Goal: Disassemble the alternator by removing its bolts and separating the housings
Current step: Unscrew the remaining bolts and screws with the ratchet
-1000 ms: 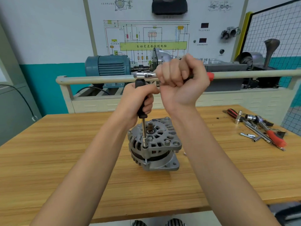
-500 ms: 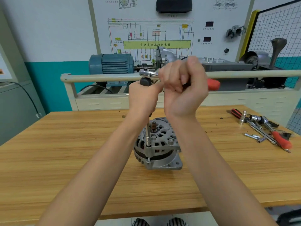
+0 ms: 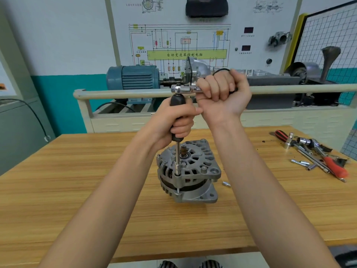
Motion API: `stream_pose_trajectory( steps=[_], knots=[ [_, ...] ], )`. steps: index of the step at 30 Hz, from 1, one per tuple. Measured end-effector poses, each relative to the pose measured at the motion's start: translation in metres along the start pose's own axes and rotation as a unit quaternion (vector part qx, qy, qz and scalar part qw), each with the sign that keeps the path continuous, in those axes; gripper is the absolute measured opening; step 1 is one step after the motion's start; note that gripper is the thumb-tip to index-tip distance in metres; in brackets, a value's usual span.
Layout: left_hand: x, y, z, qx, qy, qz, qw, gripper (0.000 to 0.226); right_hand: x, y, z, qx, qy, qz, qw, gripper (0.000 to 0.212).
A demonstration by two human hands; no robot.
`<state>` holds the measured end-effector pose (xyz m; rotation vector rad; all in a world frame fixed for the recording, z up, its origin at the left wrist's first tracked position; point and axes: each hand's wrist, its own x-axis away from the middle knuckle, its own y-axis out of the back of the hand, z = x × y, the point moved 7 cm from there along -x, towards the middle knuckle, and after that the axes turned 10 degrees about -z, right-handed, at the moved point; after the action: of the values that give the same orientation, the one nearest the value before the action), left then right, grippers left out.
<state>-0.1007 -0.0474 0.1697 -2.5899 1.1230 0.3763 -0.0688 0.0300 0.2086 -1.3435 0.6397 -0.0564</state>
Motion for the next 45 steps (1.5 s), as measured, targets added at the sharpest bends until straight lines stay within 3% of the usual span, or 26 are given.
stream_pose_trajectory(
  steps=[3,6,9,11,13,15,18,20,22,24,26,29,31,33,35,36,38,42,45],
  knots=[
    [-0.004,0.004,0.002,-0.01,0.031,-0.045,0.998,0.042,0.005,-0.002,0.002,0.035,0.043,0.007,0.998,0.041],
    [-0.004,0.014,0.0,-0.081,-0.008,-0.182,0.98,0.048,0.025,-0.018,0.001,0.161,0.152,0.098,0.97,0.045],
    [0.007,0.009,-0.016,-0.194,-0.16,-0.314,0.916,0.033,0.06,-0.038,-0.008,0.33,0.353,0.189,0.855,0.03],
    [0.014,-0.01,-0.025,-0.234,-0.256,-0.301,0.888,0.017,0.071,-0.045,-0.018,0.396,0.412,0.214,0.792,0.02],
    [0.012,0.0,-0.019,-0.157,-0.214,-0.317,0.911,0.017,0.066,-0.044,-0.015,0.372,0.391,0.214,0.814,0.021],
    [0.006,0.017,-0.007,-0.089,-0.113,-0.324,0.935,0.035,0.052,-0.039,-0.006,0.29,0.301,0.208,0.884,0.031],
    [-0.001,0.018,-0.002,-0.069,-0.049,-0.195,0.977,0.041,0.022,-0.024,0.0,0.178,0.116,0.134,0.968,0.044],
    [-0.002,0.008,-0.001,-0.029,-0.016,-0.065,0.997,0.038,0.006,-0.01,0.0,0.077,0.014,0.06,0.995,0.042],
    [0.0,0.0,0.002,0.025,0.027,0.026,0.999,0.033,-0.003,0.0,-0.001,0.008,-0.03,0.01,0.999,0.039],
    [-0.001,-0.003,0.006,0.061,0.06,0.053,0.995,0.033,-0.003,0.002,0.0,0.0,-0.021,-0.004,1.0,0.038],
    [-0.004,-0.001,0.008,0.041,0.059,0.02,0.997,0.037,0.002,0.0,0.003,0.022,0.009,0.014,1.0,0.039],
    [-0.005,0.006,0.004,-0.011,0.012,-0.096,0.995,0.044,0.021,-0.013,0.003,0.123,0.102,0.098,0.982,0.044],
    [-0.003,0.014,0.002,-0.047,-0.029,-0.207,0.977,0.041,0.041,-0.027,-0.002,0.233,0.233,0.165,0.93,0.039],
    [0.001,0.018,-0.003,-0.076,-0.077,-0.296,0.949,0.029,0.062,-0.04,-0.013,0.343,0.362,0.207,0.841,0.026],
    [0.006,0.019,-0.007,-0.098,-0.114,-0.339,0.929,0.022,0.068,-0.045,-0.022,0.393,0.398,0.221,0.799,0.021],
    [0.008,0.022,-0.007,-0.097,-0.121,-0.356,0.922,0.028,0.067,-0.044,-0.022,0.382,0.39,0.223,0.807,0.021],
    [0.007,0.026,-0.004,-0.081,-0.102,-0.332,0.934,0.041,0.058,-0.043,-0.015,0.316,0.33,0.225,0.861,0.027],
    [0.0,0.017,-0.002,-0.05,-0.034,-0.134,0.989,0.045,0.021,-0.024,-0.003,0.157,0.102,0.125,0.974,0.045],
    [0.0,0.007,-0.003,-0.027,-0.017,0.0,0.999,0.036,0.004,-0.005,-0.002,0.026,-0.012,0.04,0.999,0.04]
  ],
)
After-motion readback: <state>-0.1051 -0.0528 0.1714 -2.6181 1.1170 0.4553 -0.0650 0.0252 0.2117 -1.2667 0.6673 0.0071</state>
